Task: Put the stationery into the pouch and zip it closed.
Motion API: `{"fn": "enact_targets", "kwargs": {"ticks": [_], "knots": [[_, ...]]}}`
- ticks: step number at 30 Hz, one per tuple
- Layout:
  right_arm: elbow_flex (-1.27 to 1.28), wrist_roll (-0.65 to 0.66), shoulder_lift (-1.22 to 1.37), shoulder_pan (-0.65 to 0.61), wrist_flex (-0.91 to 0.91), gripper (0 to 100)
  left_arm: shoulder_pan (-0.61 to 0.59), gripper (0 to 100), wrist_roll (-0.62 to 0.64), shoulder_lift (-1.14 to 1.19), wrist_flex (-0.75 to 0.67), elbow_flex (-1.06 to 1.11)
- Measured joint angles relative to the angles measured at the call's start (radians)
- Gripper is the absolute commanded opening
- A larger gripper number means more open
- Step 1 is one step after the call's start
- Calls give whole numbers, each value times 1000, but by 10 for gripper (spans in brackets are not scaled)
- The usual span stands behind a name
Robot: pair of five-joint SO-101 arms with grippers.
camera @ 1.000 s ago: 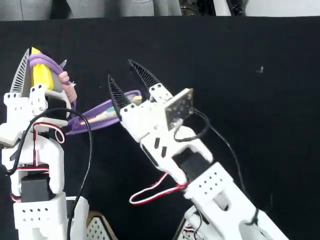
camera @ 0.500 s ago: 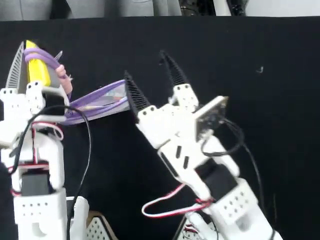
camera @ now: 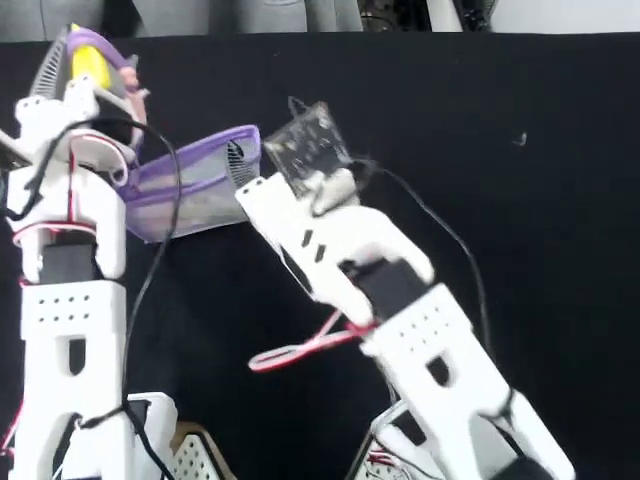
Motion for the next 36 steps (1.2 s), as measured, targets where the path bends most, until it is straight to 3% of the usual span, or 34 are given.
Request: {"fn": "enact_targets", "kwargs": {"ticks": [8, 14, 21, 28, 36], "knots": [[-68, 8, 155, 0, -48, 286, -97, 30, 193, 83, 0, -43], [-138, 6, 227, 3, -37, 286, -101, 30, 207, 84, 0, -43], [-258, 35, 259, 3, 133, 286, -95, 30, 215, 71, 0, -63], [-318, 40, 140, 26, 318, 286, 31, 30, 199, -21, 37, -124], [-431, 38, -95, 215, 437, 286, 230, 30, 29, -31, 244, -336]]}}
